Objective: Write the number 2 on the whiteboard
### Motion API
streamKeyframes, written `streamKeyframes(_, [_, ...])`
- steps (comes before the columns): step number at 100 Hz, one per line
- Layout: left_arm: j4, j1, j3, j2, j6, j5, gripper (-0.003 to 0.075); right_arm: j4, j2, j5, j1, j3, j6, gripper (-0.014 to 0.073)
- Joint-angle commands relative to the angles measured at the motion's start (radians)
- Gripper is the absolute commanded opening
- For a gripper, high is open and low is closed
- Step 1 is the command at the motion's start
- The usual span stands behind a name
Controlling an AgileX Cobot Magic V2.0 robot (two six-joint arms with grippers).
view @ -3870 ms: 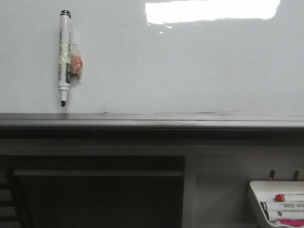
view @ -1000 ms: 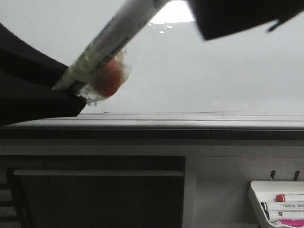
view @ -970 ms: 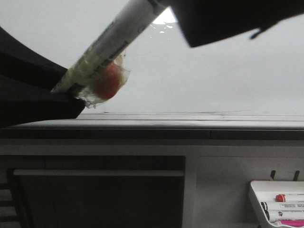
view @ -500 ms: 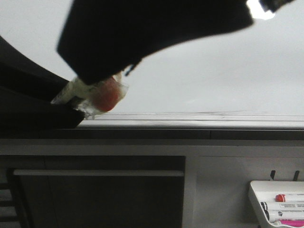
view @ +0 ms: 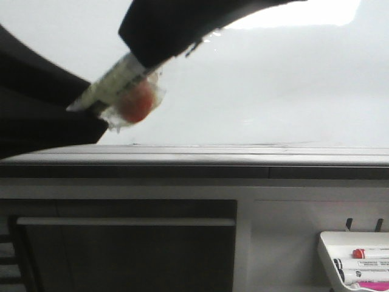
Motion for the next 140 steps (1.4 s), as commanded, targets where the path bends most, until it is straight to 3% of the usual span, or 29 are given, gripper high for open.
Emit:
streamKeyframes(1, [-0.12, 0.0, -0.053, -0.045, -0.016, -0.001, 0.0332, -0.008, -0.015, 0.026, -0.047, -0.069, 0.018, -0.0064])
streamKeyframes(11, [-0.149, 0.0, -0.06, -0.101, -0.016, 0.064, 0.0392, -0.032, -0.015, 0.019, -0.12, -0.114, 0.018, -0.0064])
streamKeyframes(35, [-0.361, 0.0, -0.06, -0.252, -0.016, 0.167, 0.0367, -0.1, -0.004, -0.056, -0.247, -0.152, 0.016, -0.0062])
streamKeyframes(45, [-0.44, 0.0, -0.06, -0.272, -0.016, 0.165, 0.0224, -0.119, 0.027, -0.07, -0.267, -0.152, 0.016, -0.0062])
streamKeyframes(51, [-0.457, 0.0, -0.06, -0.272, -0.016, 0.156, 0.0054, -0.124, 0.051, -0.096, -0.279, -0.152, 0.016, -0.0062])
streamKeyframes(55, [-0.457, 0.0, -0.06, -0.272, -0.016, 0.15, -0.0019, -0.124, 0.067, -0.113, -0.285, -0.152, 0.016, -0.0062])
streamKeyframes(85, [-0.526, 0.0, -0.06, -0.269, -0.016, 0.102, -0.0019, -0.126, 0.151, -0.156, -0.388, -0.2, 0.016, -0.0062])
streamKeyframes(103, [-0.528, 0.0, -0.06, -0.269, -0.016, 0.099, -0.0019, -0.126, 0.127, -0.088, -0.451, -0.241, 0.018, -0.0058])
streamKeyframes(123, [-0.528, 0.0, -0.06, -0.269, -0.016, 0.099, -0.0019, -0.124, 0.082, 0.079, -0.449, -0.223, 0.035, -0.0058])
streamKeyframes(140, [-0.528, 0.0, -0.06, -0.269, -0.016, 0.099, -0.0019, -0.081, 0.114, 0.027, -0.399, -0.173, 0.035, -0.0058])
